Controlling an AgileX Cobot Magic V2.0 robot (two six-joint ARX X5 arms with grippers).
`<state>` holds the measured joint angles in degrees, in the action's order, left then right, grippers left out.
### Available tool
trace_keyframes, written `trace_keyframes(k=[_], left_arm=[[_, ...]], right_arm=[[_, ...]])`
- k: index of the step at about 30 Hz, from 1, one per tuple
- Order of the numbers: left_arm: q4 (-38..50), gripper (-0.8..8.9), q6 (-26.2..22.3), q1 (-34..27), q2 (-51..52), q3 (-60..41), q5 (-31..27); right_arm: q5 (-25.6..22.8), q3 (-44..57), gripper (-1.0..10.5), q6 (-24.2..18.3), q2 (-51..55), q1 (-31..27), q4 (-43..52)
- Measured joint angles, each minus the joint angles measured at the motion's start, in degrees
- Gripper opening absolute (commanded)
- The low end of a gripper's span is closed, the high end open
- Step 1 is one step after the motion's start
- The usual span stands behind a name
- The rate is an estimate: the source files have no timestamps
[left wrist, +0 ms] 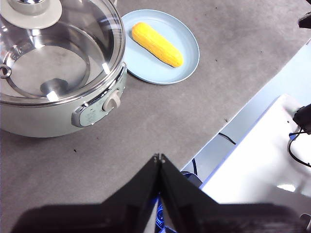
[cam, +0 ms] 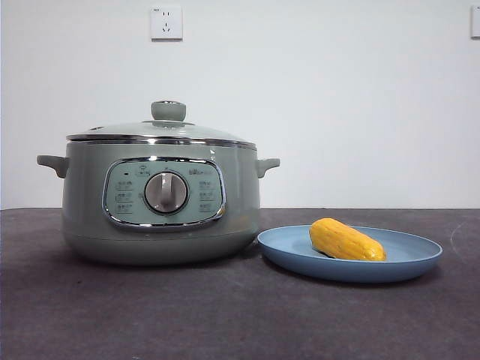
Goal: Take the corn out from the steamer,put the corn on the plate,close the lid
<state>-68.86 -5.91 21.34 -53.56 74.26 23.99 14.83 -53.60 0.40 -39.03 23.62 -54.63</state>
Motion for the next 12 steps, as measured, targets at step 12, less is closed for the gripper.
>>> trace_keyframes(k=[12], left_arm=[[5.5, -0.03, -1.2, 0.1, 0.0, 0.0, -1.0]], right_arm=[[0.0, 0.0, 0.0, 0.0, 0.0, 0.0, 0.0]])
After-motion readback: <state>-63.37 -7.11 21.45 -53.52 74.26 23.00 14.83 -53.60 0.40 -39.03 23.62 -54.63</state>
